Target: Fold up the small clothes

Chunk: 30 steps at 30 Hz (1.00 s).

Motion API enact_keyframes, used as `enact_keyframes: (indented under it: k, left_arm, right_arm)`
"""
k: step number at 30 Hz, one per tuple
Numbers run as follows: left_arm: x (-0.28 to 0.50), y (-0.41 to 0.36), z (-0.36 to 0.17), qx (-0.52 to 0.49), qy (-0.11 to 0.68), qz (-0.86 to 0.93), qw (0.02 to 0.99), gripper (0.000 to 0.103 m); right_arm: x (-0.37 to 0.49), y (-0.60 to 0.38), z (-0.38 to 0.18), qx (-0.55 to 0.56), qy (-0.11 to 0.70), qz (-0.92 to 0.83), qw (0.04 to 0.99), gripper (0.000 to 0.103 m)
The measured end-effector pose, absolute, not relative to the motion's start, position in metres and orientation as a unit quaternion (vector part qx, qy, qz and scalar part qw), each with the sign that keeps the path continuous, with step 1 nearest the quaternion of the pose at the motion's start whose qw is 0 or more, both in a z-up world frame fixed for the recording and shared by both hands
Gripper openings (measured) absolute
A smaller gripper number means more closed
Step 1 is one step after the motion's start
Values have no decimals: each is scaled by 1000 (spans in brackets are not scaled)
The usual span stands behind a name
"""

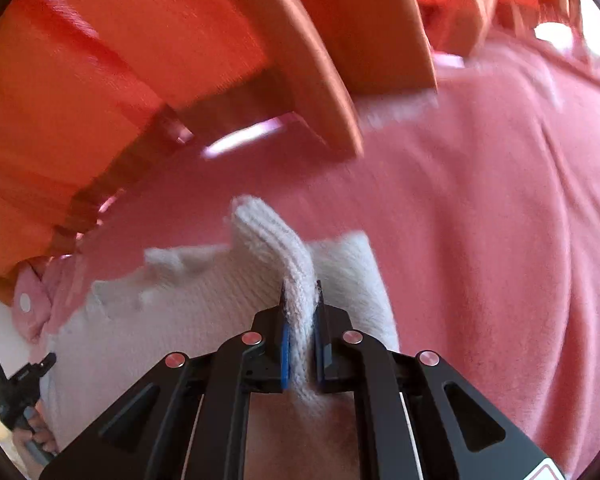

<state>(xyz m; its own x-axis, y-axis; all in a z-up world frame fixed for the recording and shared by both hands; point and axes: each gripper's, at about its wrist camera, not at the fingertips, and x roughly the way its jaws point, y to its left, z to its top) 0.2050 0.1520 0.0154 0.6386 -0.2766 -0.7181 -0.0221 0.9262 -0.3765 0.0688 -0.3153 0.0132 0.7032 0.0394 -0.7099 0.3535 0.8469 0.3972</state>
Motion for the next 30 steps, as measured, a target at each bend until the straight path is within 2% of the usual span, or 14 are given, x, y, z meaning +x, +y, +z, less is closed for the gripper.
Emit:
enact_keyframes:
  k: [2,5,7,11,14,15,17,18,19,22,27,28,29,30]
  left_arm:
    - [202,149,28,-165,398,-78,899,11]
    - [209,144,10,-138,427,-67,891,11]
    - [214,144,-8,-134,442,-61,885,11]
    - [210,145,5,-131,433,-55,890,15]
    - [197,145,31,-129,398,-51,907,16]
    - [191,143,43,-131,381,-59,913,21]
    - [184,139,54,-131,368,-69,918,56]
    - [185,138,54,-130,367,-66,919,65]
    - [188,137,50,-128,369,-62,918,65]
    - [204,143,25,-141,414,-55,898,65]
    - [214,159,-1,-204,442,-75,870,65]
    - [214,158,0,-203,442,-84,870,64]
    - [215,157,1,-204,441,-95,869,51]
    - [215,155,3,-207,439,-106,868,37]
  right_arm:
    - [63,-314,28,258,345,-75,899,8]
    - [77,-322,-13,254,416,-120,865,8]
    - [79,-329,-26,269,418,-122,859,7]
    - [78,-327,-7,273,409,-128,861,9]
    - [73,-305,20,238,380,-141,883,18]
    - [73,-294,31,211,369,-135,895,20]
    - [77,-279,41,170,351,-116,913,54]
    - [78,-274,42,153,344,-116,919,59]
    - [82,-272,41,139,345,-122,920,60]
    - [95,-281,21,123,381,-140,905,60]
    - [112,-302,-15,196,434,-121,871,60]
    - [116,-303,-20,197,440,-118,868,53]
    - [116,-301,-21,196,441,-114,868,30]
    - [116,-300,-17,196,435,-108,872,21]
